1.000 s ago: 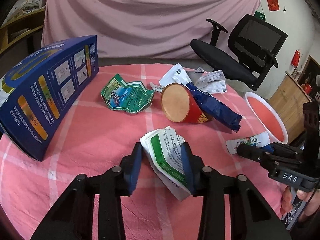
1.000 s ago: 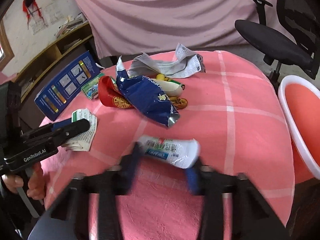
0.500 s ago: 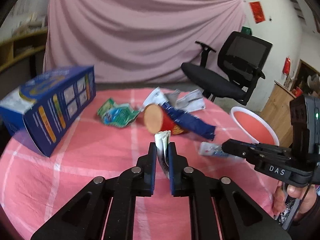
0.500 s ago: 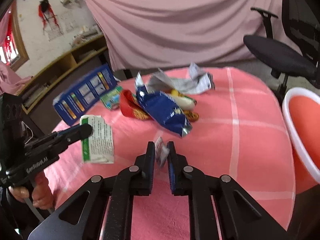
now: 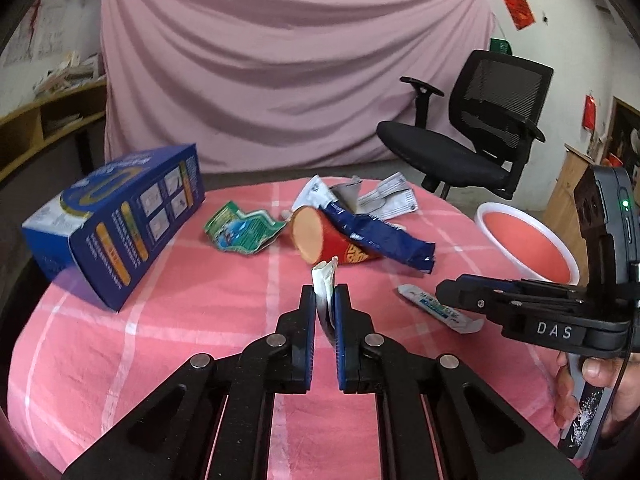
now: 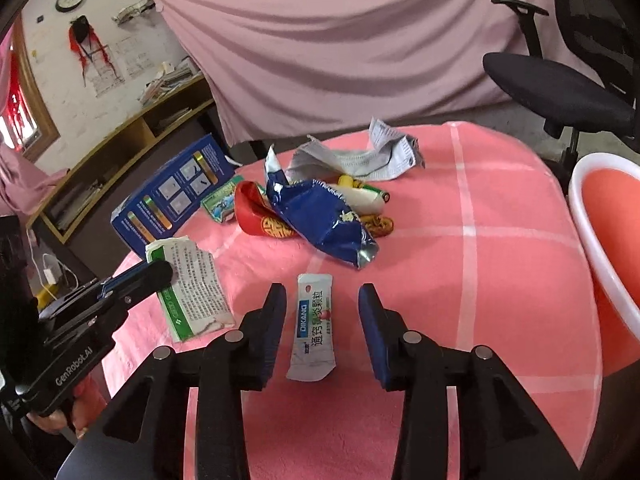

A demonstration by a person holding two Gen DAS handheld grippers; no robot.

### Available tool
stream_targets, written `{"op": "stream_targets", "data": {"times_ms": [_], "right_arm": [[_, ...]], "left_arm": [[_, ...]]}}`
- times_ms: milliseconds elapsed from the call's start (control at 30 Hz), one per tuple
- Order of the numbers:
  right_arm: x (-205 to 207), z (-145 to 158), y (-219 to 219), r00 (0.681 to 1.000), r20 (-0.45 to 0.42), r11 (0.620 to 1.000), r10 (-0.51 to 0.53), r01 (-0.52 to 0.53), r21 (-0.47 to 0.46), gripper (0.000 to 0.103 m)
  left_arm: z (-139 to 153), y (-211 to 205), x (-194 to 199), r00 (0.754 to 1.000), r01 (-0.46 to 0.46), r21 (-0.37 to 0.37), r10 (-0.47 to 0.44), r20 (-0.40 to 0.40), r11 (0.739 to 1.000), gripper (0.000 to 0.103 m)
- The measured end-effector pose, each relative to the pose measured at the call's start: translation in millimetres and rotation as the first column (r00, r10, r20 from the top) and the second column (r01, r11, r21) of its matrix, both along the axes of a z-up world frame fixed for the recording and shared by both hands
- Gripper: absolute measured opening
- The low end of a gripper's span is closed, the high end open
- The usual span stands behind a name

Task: Collect trash
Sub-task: 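Close the right gripper on the white medicine sachet and lift it, then carry the sachet over the pink bucket and open the right gripper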

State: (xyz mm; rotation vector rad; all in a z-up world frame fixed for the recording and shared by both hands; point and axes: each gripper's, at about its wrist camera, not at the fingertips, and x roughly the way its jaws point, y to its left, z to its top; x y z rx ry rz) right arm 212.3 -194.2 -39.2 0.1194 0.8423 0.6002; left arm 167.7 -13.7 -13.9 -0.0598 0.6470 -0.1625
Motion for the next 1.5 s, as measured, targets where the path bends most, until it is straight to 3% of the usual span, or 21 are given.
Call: {"op": "stream_targets", "data": {"times_ms": [167, 233, 333, 400, 500, 600, 733, 867, 1000, 1167, 1300, 1500], "right_arm": [[6, -12, 18, 0.997, -0.063, 0.995, 0.041, -0.047, -0.089, 0.034], [4, -13, 20, 0.997, -0.057, 0.994, 0.049, -0.054, -0.097, 0.019], [1, -11, 21, 0.998, -0.041, 0.993, 0.057, -0.06, -0.098, 0.018], [-2, -7, 18, 0.998, -0.013, 0.995, 0.055, -0.056, -0.084, 0.018], [-17, 11, 4, 0.995, 0.095, 0.999, 0.034, -0.034, -0.007, 0.018], [-32, 33, -17, 0.971, 0.237, 0.997, -0.024, 0.007, 0.076, 0.018], [-51, 69, -47, 0.875, 0.465, 0.989, -0.134, 0.093, 0.111, 0.018], [-62, 98, -82, 0.747, 0.611, 0.965, -0.26, 0.177, 0.194, 0.019], [-60, 121, -114, 0.617, 0.704, 0.935, -0.353, 0.264, 0.237, 0.019], [-50, 121, -153, 0.541, 0.717, 0.89, -0.44, 0.367, 0.27, 0.019], [-41, 105, -187, 0.55, 0.662, 0.849, -0.508, 0.448, 0.28, 0.019], [-19, 77, -220, 0.601, 0.56, 0.805, -0.57, 0.546, 0.232, 0.019]], "left_arm": [[-1, 2, -4, 1.0, -0.008, -0.006, 0.008, -0.002, 1.0, 0.007], [0, 1, -6, 1.0, -0.007, -0.01, 0.007, 0.003, 1.0, 0.007], [3, 1, -7, 1.0, -0.007, -0.015, 0.007, 0.012, 1.0, 0.006], [6, -1, -9, 1.0, -0.009, -0.012, 0.009, 0.028, 1.0, 0.006], [13, -6, -11, 0.998, -0.008, 0.002, 0.008, 0.068, 1.0, 0.005], [27, -17, -14, 0.99, 0.005, 0.012, -0.006, 0.142, 1.0, 0.005], [53, -36, -14, 0.961, 0.03, 0.016, -0.033, 0.273, 0.999, 0.005], [81, -66, -14, 0.904, 0.06, 0.024, -0.065, 0.423, 0.998, 0.005], [103, -99, -8, 0.843, 0.124, 0.011, -0.111, 0.526, 0.992, 0.005], [115, -147, 14, 0.806, 0.216, 0.02, -0.19, 0.561, 0.976, 0.006], [111, -187, 37, 0.807, 0.29, 0.029, -0.261, 0.529, 0.957, 0.006], [95, -237, 75, 0.855, 0.382, 0.002, -0.355, 0.378, 0.924, 0.006]]}}
